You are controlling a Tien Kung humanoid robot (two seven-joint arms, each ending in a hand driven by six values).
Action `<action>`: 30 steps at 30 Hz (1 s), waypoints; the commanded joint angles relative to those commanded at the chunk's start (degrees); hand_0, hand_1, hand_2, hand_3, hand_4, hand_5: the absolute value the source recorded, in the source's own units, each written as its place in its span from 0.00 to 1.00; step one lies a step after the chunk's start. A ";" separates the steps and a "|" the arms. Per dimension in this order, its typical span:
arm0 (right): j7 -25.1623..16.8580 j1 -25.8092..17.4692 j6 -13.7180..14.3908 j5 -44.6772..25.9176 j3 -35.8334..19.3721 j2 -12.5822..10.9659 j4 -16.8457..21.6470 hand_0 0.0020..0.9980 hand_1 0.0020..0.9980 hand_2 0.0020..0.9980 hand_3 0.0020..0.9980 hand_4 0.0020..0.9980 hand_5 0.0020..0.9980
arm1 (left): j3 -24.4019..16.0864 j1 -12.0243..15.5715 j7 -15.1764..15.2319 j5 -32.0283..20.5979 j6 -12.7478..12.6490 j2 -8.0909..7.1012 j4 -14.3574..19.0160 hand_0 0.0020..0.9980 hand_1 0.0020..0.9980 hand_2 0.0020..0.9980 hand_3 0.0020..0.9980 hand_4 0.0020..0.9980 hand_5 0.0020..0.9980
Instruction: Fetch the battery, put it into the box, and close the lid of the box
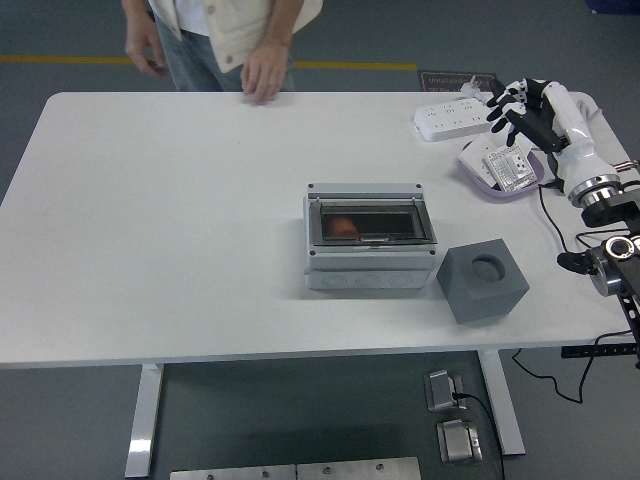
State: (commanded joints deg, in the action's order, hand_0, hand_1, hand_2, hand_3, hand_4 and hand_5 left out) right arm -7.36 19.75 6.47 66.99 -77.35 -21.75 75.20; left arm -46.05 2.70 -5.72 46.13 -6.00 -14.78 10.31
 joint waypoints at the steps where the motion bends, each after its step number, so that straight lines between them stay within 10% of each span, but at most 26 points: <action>1: -1.43 -0.15 0.01 -2.09 -0.52 0.13 -0.81 0.16 0.33 0.40 0.44 0.65 0.37 | -0.03 0.00 0.00 0.04 0.00 0.01 0.00 0.46 0.58 0.55 0.54 0.34 0.00; 9: -7.52 -0.93 -0.06 -13.89 -1.01 0.63 -5.50 0.25 0.37 0.41 0.47 0.72 0.28 | 0.00 -0.20 0.09 -0.02 0.02 0.17 0.00 0.46 0.58 0.55 0.54 0.34 0.00; 20: -3.19 -2.72 -4.17 -12.05 -1.07 -0.08 -7.84 0.28 0.37 0.41 0.46 0.73 0.30 | -0.41 0.07 0.03 0.07 0.03 0.02 0.00 0.46 0.58 0.55 0.54 0.34 0.00; 21: -2.56 -2.90 -4.73 -11.41 -1.20 -0.17 -7.61 0.34 0.37 0.39 0.44 0.56 0.18 | -0.46 0.14 0.03 0.09 0.02 -0.02 0.00 0.46 0.58 0.55 0.54 0.34 0.00; 30: -0.55 -3.82 -6.22 -8.21 -1.58 -0.84 -4.71 0.39 0.40 0.40 0.46 0.39 0.19 | -0.84 0.25 0.06 0.26 -0.02 -0.18 0.00 0.46 0.58 0.54 0.54 0.34 0.00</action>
State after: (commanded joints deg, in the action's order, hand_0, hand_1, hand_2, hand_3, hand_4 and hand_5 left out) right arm -7.92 15.93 0.25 58.78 -78.93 -22.59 70.49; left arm -46.89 2.95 -5.66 46.38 -6.02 -14.96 10.31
